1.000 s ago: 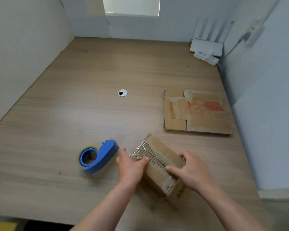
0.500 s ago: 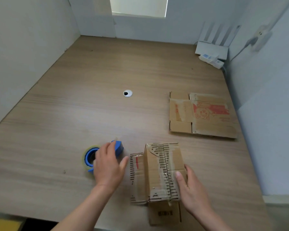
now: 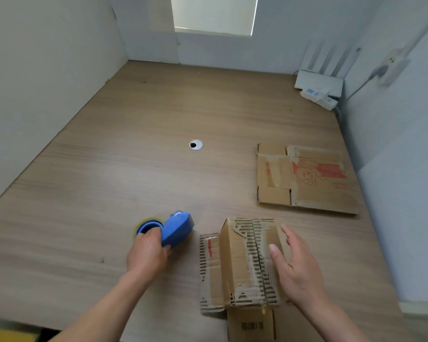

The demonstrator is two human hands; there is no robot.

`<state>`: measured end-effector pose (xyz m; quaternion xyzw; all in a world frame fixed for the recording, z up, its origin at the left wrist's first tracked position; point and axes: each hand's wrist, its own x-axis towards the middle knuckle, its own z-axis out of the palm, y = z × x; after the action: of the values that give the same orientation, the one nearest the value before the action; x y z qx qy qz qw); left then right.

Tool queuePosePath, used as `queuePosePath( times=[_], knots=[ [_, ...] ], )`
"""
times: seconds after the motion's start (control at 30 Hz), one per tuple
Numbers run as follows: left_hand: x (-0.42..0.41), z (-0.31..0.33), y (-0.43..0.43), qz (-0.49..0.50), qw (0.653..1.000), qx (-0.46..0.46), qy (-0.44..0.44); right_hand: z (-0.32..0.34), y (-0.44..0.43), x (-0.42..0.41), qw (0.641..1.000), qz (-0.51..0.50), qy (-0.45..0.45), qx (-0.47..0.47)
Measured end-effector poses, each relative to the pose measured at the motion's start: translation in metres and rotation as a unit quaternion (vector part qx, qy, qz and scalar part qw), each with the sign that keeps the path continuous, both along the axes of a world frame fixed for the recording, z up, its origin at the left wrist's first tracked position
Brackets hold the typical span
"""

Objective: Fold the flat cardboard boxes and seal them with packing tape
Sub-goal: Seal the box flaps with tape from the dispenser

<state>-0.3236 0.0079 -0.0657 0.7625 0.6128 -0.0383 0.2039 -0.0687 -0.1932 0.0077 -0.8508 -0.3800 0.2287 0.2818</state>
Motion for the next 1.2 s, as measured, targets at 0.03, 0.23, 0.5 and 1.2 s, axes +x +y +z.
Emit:
queuePosePath(
  times=[0.03,0.23,0.5,1.2],
  knots=[
    [0.0,0.007,0.002,-0.034,0.999,0.021,-0.015,0.005,0.007,0.003,1.0,0.016,-0.008,0.015],
    [0.02,0.077,0.019,-0.273,0.952,0.095,-0.102,0.045,0.057,0.023,0.993,0.11,0.002,0.051],
    [0.045,0.136,0.028,-0.398,0.896,0.129,-0.15,0.07,0.076,0.034,0.978,0.165,0.121,0.044],
    [0.05,0.169,0.055,-0.186,0.96,-0.107,-0.182,0.059,0.043,0.097,0.947,-0.057,0.287,0.131]
  ],
)
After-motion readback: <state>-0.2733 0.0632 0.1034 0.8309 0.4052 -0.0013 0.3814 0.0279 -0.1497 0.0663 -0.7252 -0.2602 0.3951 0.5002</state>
